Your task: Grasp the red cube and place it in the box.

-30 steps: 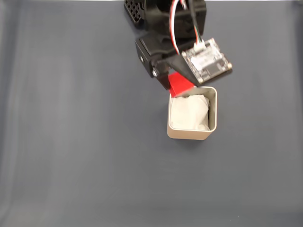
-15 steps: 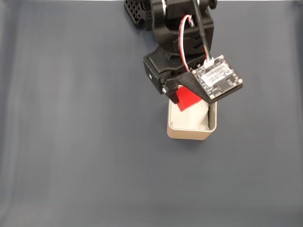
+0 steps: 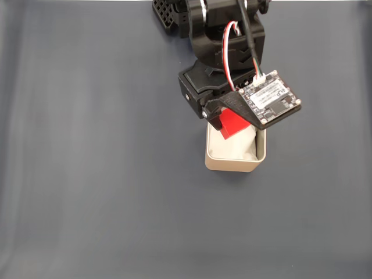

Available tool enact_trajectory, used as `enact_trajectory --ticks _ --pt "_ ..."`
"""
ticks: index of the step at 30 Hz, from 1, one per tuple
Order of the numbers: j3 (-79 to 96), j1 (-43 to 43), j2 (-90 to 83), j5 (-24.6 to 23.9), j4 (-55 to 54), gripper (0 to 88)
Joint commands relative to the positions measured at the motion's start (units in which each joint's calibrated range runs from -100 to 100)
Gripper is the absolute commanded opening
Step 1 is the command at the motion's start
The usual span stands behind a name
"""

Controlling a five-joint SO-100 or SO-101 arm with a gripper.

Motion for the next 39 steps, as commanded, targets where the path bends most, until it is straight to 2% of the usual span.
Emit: enact_trajectory --ticks 1,15,17,21,27,32,39 --pt "-1.84 -0.22 -0.24 -0.49 -1.10 0.6" --pt "-1.84 -0.08 -0.16 -0.49 -1.67 1.4" --pt "-1.66 -0.08 -0.16 -0.68 -1.75 6.1" --pt "-0.93 0.07 -0.50 -2.74 -4.04 26.1" --pt "0.44 0.14 -1.29 -2.15 -3.80 43.0" --pt "1.81 -0.01 -1.90 -2.25 -4.13 49.3" --pt "2.17 -0.01 -2.16 -2.49 -4.70 50.1"
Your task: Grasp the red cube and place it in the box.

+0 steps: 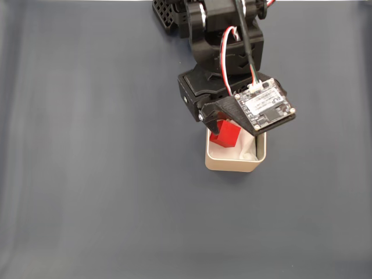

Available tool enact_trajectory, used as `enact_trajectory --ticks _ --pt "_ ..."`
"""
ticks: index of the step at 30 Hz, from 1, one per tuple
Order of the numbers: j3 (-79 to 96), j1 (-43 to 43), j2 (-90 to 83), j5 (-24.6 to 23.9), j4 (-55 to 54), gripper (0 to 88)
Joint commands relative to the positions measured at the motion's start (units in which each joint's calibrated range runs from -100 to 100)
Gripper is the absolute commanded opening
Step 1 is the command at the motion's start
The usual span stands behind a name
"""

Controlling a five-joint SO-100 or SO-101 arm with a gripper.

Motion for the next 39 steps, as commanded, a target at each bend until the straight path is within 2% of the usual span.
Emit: enact_trajectory --ticks 1,17,19,26,30,39 --pt "-0.19 -0.01 -2.16 -0.24 -0.93 50.1" --pt "0.36 0.21 -3.20 -0.59 -1.91 48.2" --pt "0.54 0.35 -3.29 -0.68 -1.91 44.2" --pt "0.54 1.99 -3.64 -1.22 -2.65 13.9" --pt "0.54 3.63 -3.98 -1.56 -4.53 0.6" --pt "7.57 9.53 -8.07 -3.32 -13.05 0.3"
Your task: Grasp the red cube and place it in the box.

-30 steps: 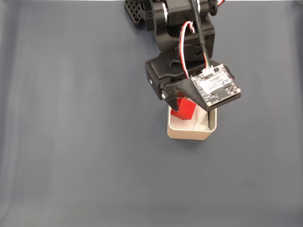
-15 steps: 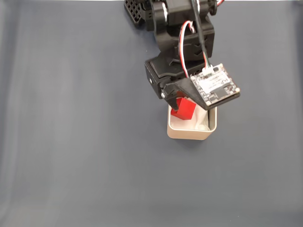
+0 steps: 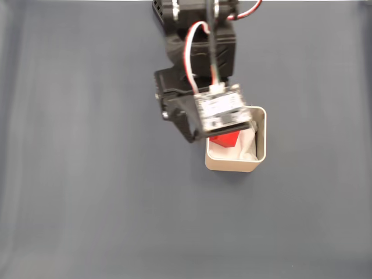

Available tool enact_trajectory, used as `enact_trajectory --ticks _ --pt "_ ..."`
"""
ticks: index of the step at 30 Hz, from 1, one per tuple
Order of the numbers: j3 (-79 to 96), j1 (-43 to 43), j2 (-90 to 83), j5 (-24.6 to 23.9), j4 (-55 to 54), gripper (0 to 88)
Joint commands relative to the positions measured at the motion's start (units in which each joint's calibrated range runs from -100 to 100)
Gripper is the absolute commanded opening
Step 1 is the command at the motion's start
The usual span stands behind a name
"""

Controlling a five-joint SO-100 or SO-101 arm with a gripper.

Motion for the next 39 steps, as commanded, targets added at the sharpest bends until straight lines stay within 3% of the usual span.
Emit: enact_trajectory --ticks 1,18,39 --pt "2.48 2.79 -4.09 -0.93 -4.97 0.3" --pt "41.00 8.13 -29.40 0.00 -16.11 0.3" --pt "73.59 6.78 -62.20 -0.34 -10.95 0.3"
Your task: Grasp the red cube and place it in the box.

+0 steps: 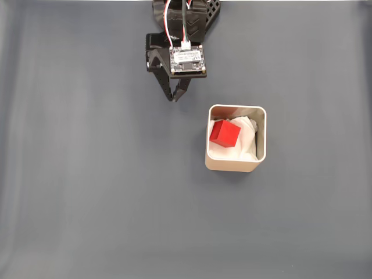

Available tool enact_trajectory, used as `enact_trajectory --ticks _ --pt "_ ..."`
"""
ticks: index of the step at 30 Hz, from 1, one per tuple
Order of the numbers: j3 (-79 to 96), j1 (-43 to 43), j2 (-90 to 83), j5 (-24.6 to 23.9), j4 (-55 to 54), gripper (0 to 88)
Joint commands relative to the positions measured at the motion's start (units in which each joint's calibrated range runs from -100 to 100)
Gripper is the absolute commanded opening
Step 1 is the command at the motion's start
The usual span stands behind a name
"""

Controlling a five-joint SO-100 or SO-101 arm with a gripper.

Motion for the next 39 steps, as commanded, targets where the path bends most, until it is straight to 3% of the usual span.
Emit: enact_trajectory --ticks 1,10,27,39 --pt "2.33 -0.22 -4.12 -0.29 1.81 0.3" --pt "11.45 -1.64 -12.47 -0.98 5.58 0.3" --pt "11.64 -3.42 -16.04 -2.39 22.77 0.7" --pt "11.64 -3.35 -16.12 -1.47 22.60 0.7"
